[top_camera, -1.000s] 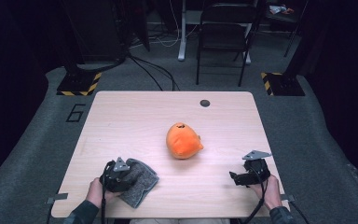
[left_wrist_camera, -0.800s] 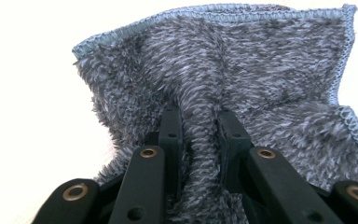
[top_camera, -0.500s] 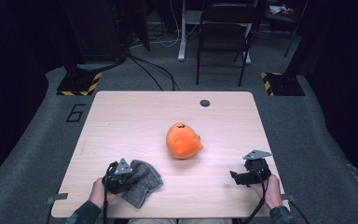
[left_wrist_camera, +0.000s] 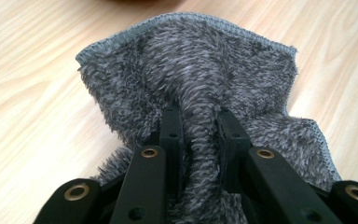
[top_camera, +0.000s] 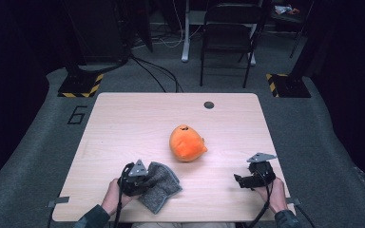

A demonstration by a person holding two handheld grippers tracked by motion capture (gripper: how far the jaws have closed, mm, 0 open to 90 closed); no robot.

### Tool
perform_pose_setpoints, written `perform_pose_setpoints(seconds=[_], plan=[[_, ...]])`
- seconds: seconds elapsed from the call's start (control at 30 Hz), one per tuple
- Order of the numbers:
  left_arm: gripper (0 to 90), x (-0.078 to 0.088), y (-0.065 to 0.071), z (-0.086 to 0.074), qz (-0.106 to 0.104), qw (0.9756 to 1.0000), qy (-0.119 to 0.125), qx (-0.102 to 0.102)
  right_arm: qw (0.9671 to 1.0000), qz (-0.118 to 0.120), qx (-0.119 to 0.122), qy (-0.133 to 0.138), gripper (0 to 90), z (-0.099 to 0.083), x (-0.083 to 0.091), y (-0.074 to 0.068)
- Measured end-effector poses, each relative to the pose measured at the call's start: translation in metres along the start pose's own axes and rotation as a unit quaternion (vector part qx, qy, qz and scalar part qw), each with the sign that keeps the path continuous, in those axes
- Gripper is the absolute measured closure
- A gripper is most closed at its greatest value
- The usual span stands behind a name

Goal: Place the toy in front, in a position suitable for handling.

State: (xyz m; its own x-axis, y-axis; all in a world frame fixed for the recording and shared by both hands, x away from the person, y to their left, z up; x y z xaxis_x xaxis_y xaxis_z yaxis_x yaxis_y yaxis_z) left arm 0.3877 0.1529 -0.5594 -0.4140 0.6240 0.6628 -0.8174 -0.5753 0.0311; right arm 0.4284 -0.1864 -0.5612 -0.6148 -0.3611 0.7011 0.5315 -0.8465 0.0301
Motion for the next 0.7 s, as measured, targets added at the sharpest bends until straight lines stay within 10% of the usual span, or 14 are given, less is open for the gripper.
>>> perform_pose_setpoints(seconds=[0.7], plan=[[75.1,-0.063,0.052,0.042,-0.074,0.9966,-0.005,-0.036,1.0000,0.000,0.002,-0.002,12.3,-0.002,0.000,0.000]])
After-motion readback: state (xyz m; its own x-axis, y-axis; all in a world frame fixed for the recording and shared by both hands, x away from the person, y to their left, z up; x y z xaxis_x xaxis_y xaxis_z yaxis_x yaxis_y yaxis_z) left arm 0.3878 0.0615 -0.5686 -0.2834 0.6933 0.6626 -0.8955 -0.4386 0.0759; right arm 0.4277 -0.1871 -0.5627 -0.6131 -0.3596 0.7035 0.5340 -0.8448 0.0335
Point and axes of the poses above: each handheld gripper's, and its own axes: x roughly backward along the jaws, z roughly out of its top, y roughly to its right, the point moved 10 cm from there along -x, roughly forward along the jaws, and after that the axes turned 5 degrees about y, right-handed, at the moved point
